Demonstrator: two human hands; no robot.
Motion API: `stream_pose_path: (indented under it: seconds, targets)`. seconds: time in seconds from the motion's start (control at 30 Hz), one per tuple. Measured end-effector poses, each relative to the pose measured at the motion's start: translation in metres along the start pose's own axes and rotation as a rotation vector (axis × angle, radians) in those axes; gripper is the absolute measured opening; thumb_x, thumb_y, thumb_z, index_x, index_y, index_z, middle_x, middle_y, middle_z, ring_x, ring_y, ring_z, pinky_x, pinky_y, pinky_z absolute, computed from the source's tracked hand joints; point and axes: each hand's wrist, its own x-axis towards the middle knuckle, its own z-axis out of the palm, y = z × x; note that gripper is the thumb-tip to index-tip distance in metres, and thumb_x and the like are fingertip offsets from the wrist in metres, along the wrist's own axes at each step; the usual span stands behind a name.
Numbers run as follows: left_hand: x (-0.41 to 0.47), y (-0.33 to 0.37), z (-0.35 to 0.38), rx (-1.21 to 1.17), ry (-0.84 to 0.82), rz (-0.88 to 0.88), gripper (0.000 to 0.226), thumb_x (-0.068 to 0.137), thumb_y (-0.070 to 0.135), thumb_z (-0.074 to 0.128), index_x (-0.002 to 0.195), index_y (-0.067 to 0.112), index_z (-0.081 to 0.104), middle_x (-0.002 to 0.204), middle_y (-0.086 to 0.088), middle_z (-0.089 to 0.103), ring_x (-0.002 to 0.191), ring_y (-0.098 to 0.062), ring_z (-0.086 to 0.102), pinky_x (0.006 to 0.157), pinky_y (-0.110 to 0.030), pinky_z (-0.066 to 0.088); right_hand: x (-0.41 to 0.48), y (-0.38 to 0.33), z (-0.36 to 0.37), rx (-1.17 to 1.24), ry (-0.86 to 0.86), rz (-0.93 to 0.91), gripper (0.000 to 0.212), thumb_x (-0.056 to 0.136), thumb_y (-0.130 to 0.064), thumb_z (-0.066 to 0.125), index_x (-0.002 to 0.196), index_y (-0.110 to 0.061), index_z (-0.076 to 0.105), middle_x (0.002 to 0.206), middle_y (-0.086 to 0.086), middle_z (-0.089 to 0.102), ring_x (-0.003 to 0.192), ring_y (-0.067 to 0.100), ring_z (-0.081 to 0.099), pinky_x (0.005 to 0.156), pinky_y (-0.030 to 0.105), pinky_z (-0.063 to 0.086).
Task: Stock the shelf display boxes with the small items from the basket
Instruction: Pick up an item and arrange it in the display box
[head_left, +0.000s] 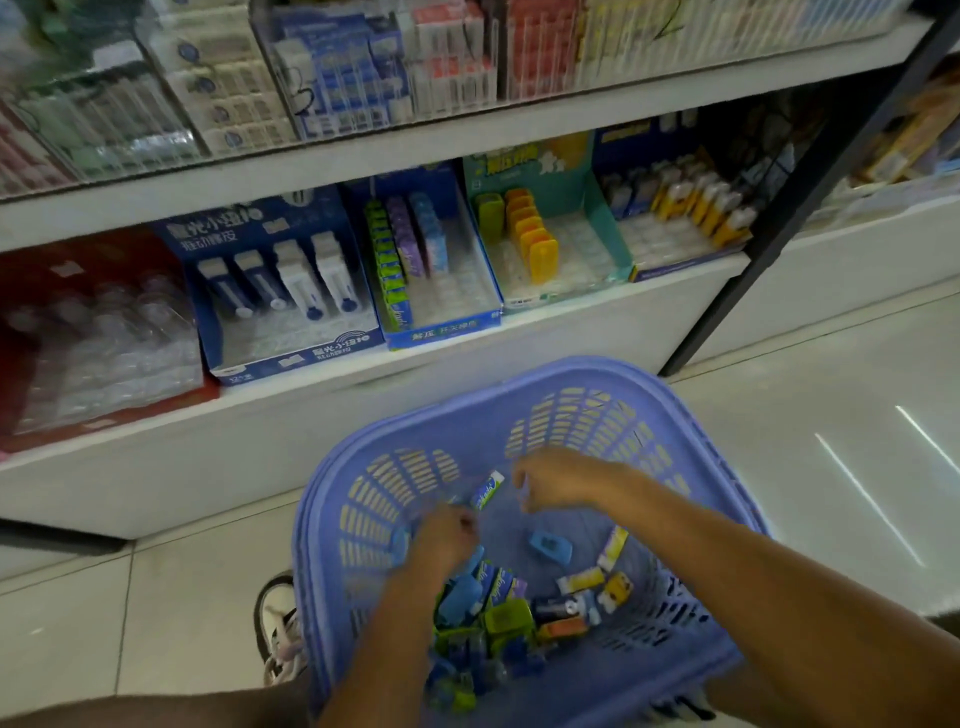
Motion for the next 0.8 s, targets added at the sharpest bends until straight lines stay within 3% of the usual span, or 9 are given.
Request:
stream_pose_path:
  seconds: [0.07,0.17,0.27,0.43,0.6,0.73,0.8]
  targets:
    - [0.005,-0.017,0.016,0.075,-0.087,-0.039,0.035,0.091,0.010,0.047,0.058,0.018,0.037,0.066,-0.009,0.044,0.074,-0.026,0.054,0.068,-0.037,0.041,0.010,0.016,0.036,0.067,-0.064,0.038,0.038,0.087,-0.018,0.061,0.122,-0.008,0.053,0.122,0.017,0.056,0.111,0.032,0.053,0.080,0.033,0.041]
    - [0.008,-0.028,0.025,0.143,-0.096,-0.046,0.018,0.092,0.013,0.052,0.078,0.003,0.058,0.092,-0.024,0.059,0.097,-0.034,0.060,0.081,-0.041,0.045,0.017,0.035,0.074,0.054,-0.103,0.067,0.048,0.091,-0.018,0.058,0.134,-0.008,0.040,0.130,0.019,0.047,0.114,0.035,0.049,0.085,0.038,0.040]
    - [0.010,-0.032,0.034,0.186,-0.060,-0.053,0.025,0.094,0.018,0.048,0.108,0.003,0.061,0.111,-0.018,0.065,0.105,-0.031,0.060,0.086,-0.037,0.045,0.021,0.047,0.096,-0.032,-0.088,0.094,0.057,0.089,-0.020,0.062,0.136,-0.005,0.033,0.131,0.023,0.043,0.114,0.039,0.050,0.091,0.045,0.044]
    - [0.014,-0.033,0.049,0.182,-0.014,-0.066,0.031,0.094,0.025,0.048,0.115,0.002,0.051,0.118,-0.018,0.057,0.107,-0.032,0.058,0.086,-0.041,0.048,0.028,0.056,0.116,-0.009,-0.109,0.114,0.053,0.089,-0.017,0.060,0.135,-0.008,0.035,0.133,0.018,0.045,0.115,0.036,0.052,0.093,0.046,0.047]
    - [0.021,-0.033,0.056,0.216,-0.003,-0.118,0.048,0.089,0.036,0.059,0.125,0.006,0.046,0.126,-0.013,0.053,0.115,-0.027,0.054,0.091,-0.039,0.049,0.037,0.054,0.124,-0.095,-0.111,0.138,0.069,0.086,-0.020,0.064,0.142,-0.010,0.026,0.139,0.016,0.038,0.122,0.036,0.047,0.091,0.046,0.044]
    - [0.023,-0.034,0.055,0.195,-0.002,-0.131,0.042,0.089,0.032,0.058,0.120,0.005,0.049,0.120,-0.014,0.058,0.109,-0.028,0.059,0.087,-0.040,0.051,0.046,0.050,0.125,-0.056,-0.113,0.177,0.055,0.087,-0.018,0.062,0.134,-0.008,0.034,0.129,0.017,0.047,0.113,0.037,0.052,0.082,0.044,0.045]
    - [0.022,-0.035,0.053,0.159,-0.010,-0.143,0.039,0.087,0.030,0.061,0.116,0.005,0.054,0.115,-0.014,0.062,0.104,-0.029,0.061,0.085,-0.040,0.052,0.041,0.050,0.116,0.076,-0.093,0.140,0.043,0.092,-0.026,0.056,0.128,-0.007,0.041,0.104,0.011,0.054,0.099,0.030,0.055,0.073,0.038,0.040]
